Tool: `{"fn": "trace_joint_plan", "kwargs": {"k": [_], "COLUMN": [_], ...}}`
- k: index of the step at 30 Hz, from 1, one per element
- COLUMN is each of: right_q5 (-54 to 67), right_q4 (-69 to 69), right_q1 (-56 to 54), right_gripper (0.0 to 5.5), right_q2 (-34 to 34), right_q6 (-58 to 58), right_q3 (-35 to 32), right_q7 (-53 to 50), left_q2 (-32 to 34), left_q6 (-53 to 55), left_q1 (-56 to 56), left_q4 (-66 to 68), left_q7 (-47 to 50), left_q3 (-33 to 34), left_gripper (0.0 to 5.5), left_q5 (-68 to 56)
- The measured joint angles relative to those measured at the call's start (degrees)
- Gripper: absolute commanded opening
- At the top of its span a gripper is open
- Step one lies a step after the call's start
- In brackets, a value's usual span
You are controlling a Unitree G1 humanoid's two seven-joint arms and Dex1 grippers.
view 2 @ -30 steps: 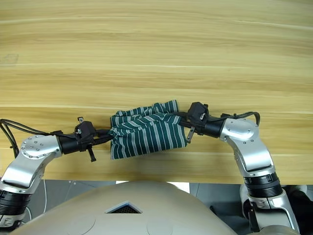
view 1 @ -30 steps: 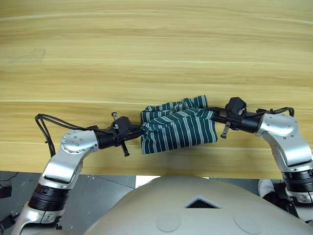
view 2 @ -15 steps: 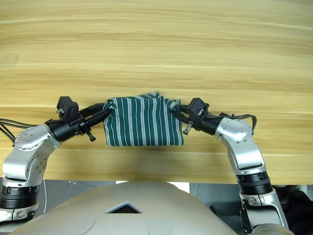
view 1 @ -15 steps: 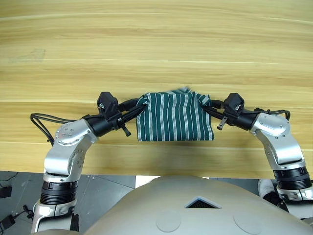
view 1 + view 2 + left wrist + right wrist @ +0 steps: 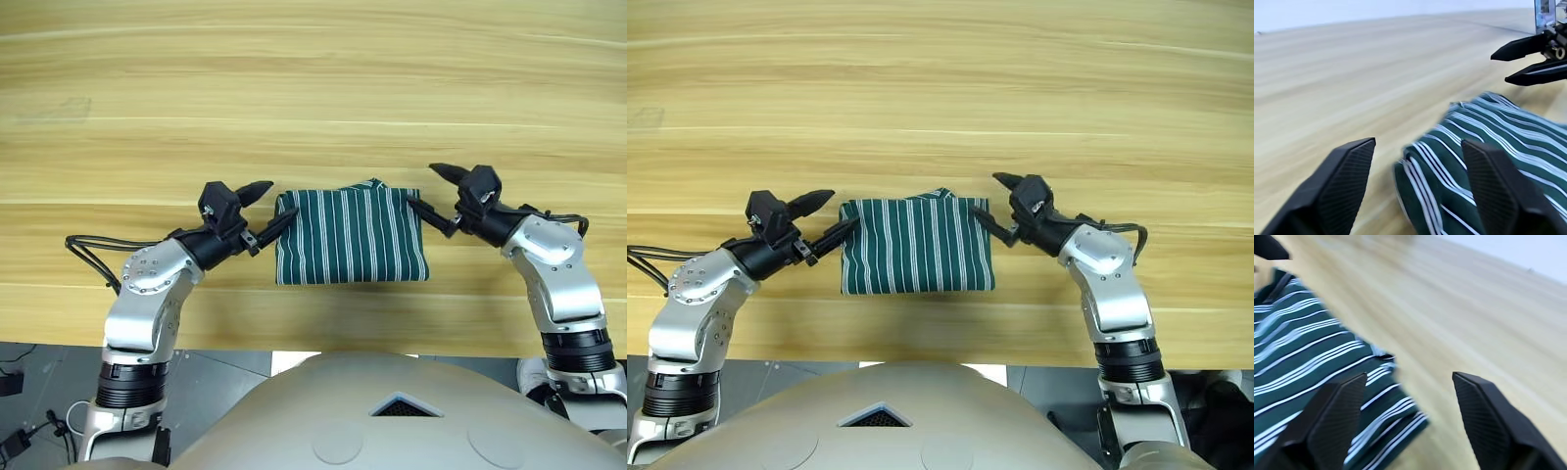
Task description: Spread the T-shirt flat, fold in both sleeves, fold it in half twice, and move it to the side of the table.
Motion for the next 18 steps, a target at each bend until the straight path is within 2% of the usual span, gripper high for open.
{"fn": "trace_joint_plan", "kwargs": {"k": [1, 5, 8, 13, 18], "right_q5": [-2.6, -10.0, -12.2, -14.3, -16.8], "right_q4": [1.3, 4.3, 6.6, 16.8, 29.2], "right_q1": [-0.4, -2.9, -6.0, -12.1, -22.1], "right_gripper": [3.60, 3.60, 3.60, 3.60, 3.60], "right_q2": [1.0, 3.7, 7.0, 10.3, 11.9], "right_q6": [-3.4, -14.2, -19.3, -22.8, -27.0], "right_q3": [-0.3, 0.5, 6.4, 15.3, 18.5], "right_q7": [-2.9, -9.6, -8.7, -1.9, 2.3], "left_q2": [-2.1, -8.0, -12.5, -15.9, -18.5], "left_q6": [-3.4, -15.2, -19.8, -21.0, -21.5], "left_q1": [-0.5, -5.6, -7.2, -8.4, -8.0], "left_q4": [1.2, 1.6, -0.4, -1.9, 0.3], "left_q7": [3.1, 18.7, 27.4, 30.1, 30.4], "left_q3": [1.7, 10.0, 11.1, 9.0, 7.6], "left_gripper": [3.93, 3.96, 3.96, 3.96, 3.96], "left_q5": [1.7, 10.4, 17.2, 18.9, 17.7]}}
